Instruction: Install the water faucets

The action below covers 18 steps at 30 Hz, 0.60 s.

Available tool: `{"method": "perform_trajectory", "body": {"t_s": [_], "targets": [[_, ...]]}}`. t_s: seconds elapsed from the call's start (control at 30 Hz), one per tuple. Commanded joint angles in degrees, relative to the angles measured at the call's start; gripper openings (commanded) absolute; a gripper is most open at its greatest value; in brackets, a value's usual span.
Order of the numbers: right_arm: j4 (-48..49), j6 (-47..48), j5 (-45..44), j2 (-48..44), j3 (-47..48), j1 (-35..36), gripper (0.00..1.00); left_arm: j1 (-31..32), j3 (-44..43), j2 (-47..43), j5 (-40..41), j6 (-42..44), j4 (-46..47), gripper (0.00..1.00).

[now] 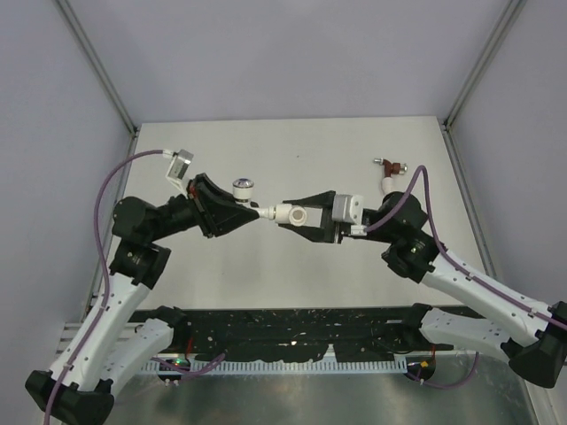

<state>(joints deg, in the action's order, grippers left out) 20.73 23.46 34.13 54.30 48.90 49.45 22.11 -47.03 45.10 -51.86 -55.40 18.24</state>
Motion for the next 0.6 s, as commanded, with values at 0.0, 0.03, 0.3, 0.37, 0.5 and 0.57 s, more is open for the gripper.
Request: {"method": "perform_trajectory", "body": {"t_s": [0.0,0.03,0.3,0.37,0.5,0.57], "targets": [[1.33,-25.25,3.74,3.61,6.63,-1.28,0.25,0.92,-2.72,-2.91,-0.8,20.47,-6.63,0.0],[1.33,-28.01,3.93,5.01,8.21,-2.07,0.24,1.09,-2.63,-3.96,-0.09,24.51,-7.68,0.0],[-6.13,-59.81,7.26,16.35,16.57,-7.35,0.18,2.94,1.58,-12.84,3.51,45.72,-6.47,0.0],[-5.01,-65.0,7.97,18.2,16.57,-7.88,0.18,3.03,2.11,-13.81,3.52,47.13,-6.11,0.0],[-2.01,-72.05,9.72,20.66,16.4,-8.23,0.2,3.12,3.25,-14.95,2.99,46.7,-4.36,0.0],[-2.36,-72.42,9.73,21.28,16.75,-8.41,0.24,3.2,4.57,-16.09,3.6,45.65,-2.95,0.0]]}}
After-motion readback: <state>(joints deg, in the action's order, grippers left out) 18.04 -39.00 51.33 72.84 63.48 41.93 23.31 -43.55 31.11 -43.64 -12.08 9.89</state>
